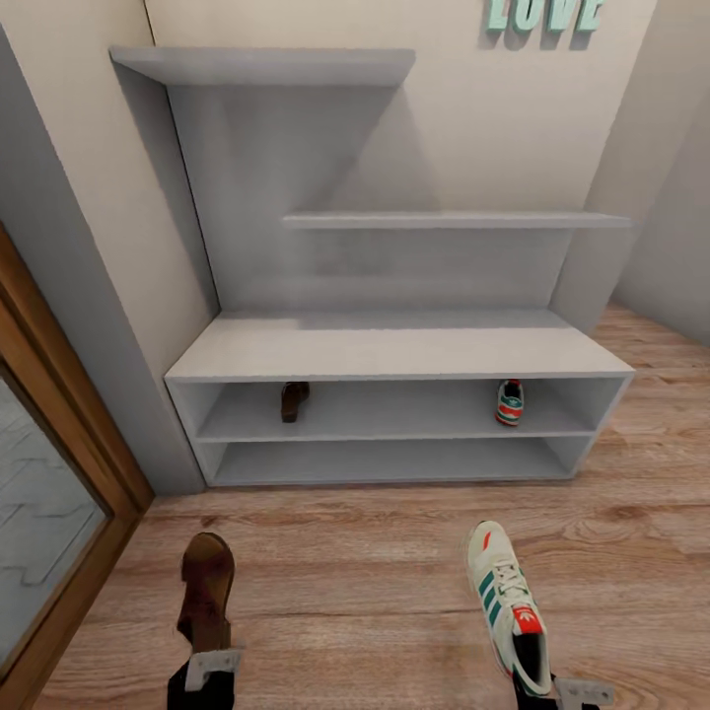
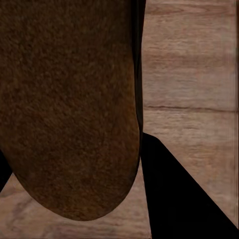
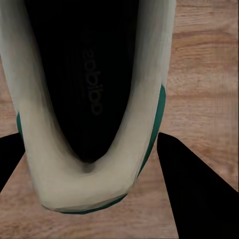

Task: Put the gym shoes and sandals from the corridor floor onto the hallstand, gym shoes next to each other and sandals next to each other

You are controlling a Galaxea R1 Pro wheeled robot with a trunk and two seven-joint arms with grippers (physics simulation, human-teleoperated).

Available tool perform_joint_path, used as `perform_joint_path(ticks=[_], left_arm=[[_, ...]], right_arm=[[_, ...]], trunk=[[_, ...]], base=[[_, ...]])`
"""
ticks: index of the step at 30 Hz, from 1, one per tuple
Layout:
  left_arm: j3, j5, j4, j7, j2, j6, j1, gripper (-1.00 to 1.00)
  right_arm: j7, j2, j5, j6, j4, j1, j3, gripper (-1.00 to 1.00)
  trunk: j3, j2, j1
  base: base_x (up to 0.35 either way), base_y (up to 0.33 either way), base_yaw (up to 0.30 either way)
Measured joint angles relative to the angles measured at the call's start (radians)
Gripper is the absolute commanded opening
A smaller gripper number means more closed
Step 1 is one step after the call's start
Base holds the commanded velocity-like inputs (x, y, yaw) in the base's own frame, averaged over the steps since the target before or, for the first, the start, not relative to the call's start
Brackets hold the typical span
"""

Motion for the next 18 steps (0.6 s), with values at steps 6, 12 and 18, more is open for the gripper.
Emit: perform_joint_path(ticks=[6, 12, 18], left_arm=[[-0.044, -0.012, -0.001, -0.003, -0.005, 0.268, -0.169, -1.0], [-0.09, -0.011, 0.003, 0.001, -0.033, 0.469, -0.323, -1.0], [-0.148, -0.012, 0.002, 0.003, -0.062, 0.653, -0.44, -1.0]], right_arm=[[0.003, -0.092, -0.066, 0.005, -0.011, 0.0, -0.132, -1.0], [0.005, -0.177, -0.119, 0.023, -0.028, 0.0, -0.22, -1.0], [0.004, -0.236, -0.176, 0.148, -0.087, 0.0, -0.284, -1.0]], trunk=[[0.0, 0.0, 0.0], [0.0, 0.0, 0.0], [0.0, 0.0, 0.0]], base=[[0.0, 0.0, 0.0], [0.0, 0.0, 0.0], [0.0, 0.0, 0.0]])
